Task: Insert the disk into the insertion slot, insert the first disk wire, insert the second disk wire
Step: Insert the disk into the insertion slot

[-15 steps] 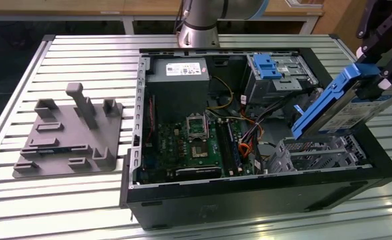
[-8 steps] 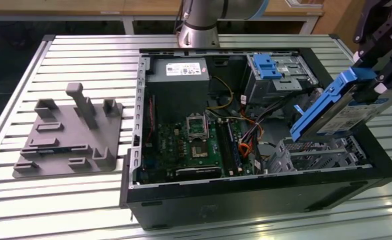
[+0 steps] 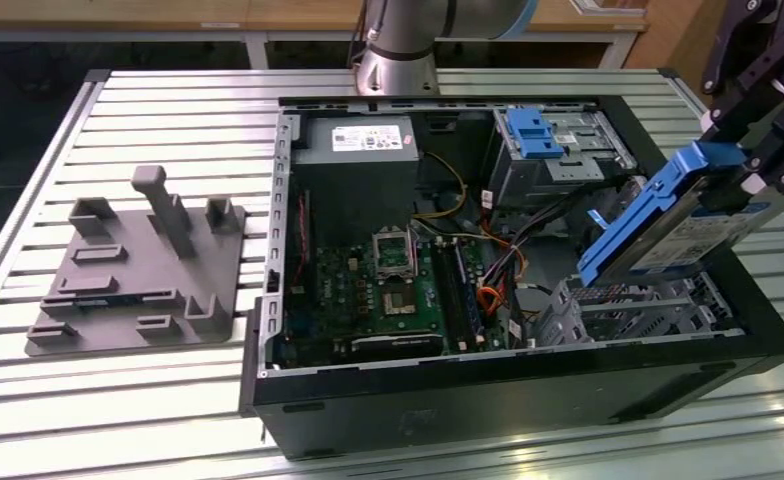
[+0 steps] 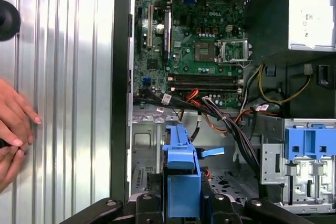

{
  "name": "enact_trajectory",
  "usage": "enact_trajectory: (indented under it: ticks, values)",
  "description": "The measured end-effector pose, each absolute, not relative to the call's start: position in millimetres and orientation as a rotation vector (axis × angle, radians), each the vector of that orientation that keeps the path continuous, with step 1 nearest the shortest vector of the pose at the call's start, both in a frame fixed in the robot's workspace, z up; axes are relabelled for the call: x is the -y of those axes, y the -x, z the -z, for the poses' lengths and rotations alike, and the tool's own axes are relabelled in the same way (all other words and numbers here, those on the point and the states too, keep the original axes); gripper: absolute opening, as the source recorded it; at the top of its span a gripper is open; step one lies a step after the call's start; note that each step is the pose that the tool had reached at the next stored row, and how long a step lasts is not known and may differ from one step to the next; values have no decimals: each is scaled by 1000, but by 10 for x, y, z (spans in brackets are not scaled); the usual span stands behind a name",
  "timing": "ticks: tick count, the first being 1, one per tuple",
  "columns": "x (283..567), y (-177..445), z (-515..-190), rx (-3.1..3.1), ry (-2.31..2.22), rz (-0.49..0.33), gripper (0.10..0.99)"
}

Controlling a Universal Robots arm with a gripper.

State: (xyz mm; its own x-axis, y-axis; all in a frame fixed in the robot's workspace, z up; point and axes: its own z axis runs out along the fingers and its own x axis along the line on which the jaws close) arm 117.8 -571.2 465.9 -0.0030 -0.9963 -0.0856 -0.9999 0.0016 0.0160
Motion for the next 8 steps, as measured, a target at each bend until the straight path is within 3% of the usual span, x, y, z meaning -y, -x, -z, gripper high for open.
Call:
enact_trajectory:
  ticks: [8]
  values:
    - [5712, -1178, -4607, -2188, 2183, -111, 365]
